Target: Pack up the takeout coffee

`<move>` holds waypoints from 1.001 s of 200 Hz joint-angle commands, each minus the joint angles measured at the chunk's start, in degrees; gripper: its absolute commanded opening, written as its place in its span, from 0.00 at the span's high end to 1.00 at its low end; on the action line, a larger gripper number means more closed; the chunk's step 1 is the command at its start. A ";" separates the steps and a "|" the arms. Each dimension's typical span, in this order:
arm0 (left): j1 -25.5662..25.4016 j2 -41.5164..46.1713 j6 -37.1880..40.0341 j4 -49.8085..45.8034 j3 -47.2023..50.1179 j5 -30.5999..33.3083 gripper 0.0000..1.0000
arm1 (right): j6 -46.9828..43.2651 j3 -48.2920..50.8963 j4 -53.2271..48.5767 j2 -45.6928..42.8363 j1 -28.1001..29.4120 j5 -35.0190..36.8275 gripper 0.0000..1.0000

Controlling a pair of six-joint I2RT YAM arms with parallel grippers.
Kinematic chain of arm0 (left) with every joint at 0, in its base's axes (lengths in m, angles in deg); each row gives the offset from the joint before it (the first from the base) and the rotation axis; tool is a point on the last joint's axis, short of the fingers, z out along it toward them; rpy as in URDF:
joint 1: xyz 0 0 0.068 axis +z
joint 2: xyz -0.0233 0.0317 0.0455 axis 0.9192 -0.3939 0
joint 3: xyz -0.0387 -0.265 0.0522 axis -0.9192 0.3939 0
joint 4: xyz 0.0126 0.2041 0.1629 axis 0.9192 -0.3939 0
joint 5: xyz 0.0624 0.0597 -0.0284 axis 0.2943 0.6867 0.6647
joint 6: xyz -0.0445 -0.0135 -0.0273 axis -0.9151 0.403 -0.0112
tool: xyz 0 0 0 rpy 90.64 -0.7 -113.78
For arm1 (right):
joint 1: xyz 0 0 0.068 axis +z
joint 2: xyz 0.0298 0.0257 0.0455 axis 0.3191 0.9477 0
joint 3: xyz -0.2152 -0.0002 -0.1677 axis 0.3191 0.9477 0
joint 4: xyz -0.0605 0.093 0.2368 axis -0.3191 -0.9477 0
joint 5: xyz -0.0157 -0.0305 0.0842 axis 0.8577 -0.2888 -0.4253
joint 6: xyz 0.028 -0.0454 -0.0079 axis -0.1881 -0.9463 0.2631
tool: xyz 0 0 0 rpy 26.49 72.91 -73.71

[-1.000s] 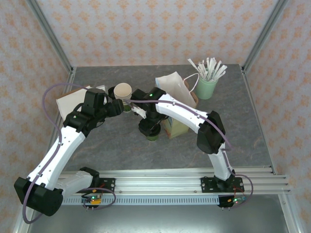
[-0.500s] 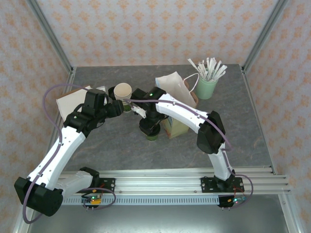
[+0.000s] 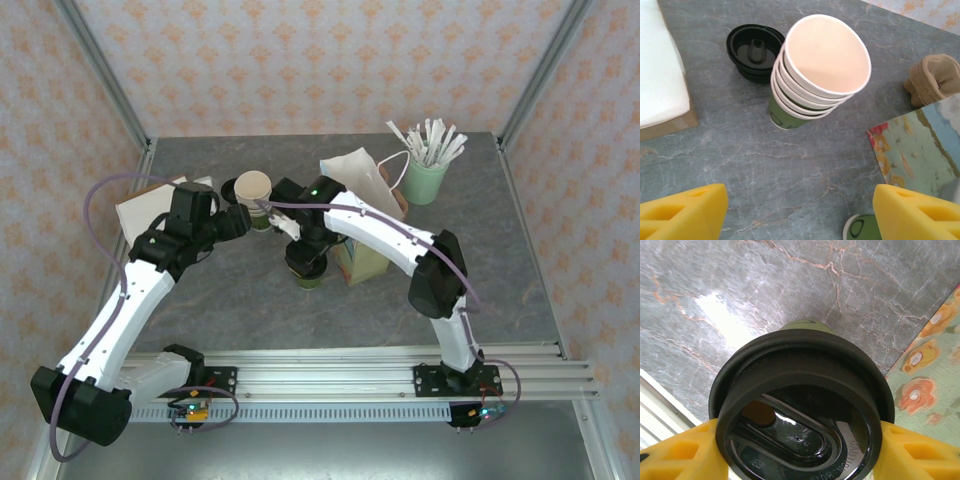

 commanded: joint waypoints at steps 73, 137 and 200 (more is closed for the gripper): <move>2.55 0.76 -1.13 -0.54 -0.92 -1.62 0.23 | 1.01 -6.62 -3.92 -6.31 2.65 -1.47 0.38; 2.60 0.59 -0.54 -0.87 -0.70 -0.98 0.23 | 1.49 -11.11 -6.37 -8.38 4.75 -4.09 0.40; 2.59 0.66 -0.59 -1.00 -1.67 -2.26 0.23 | 2.69 -11.68 -5.26 -13.85 6.00 -8.00 0.42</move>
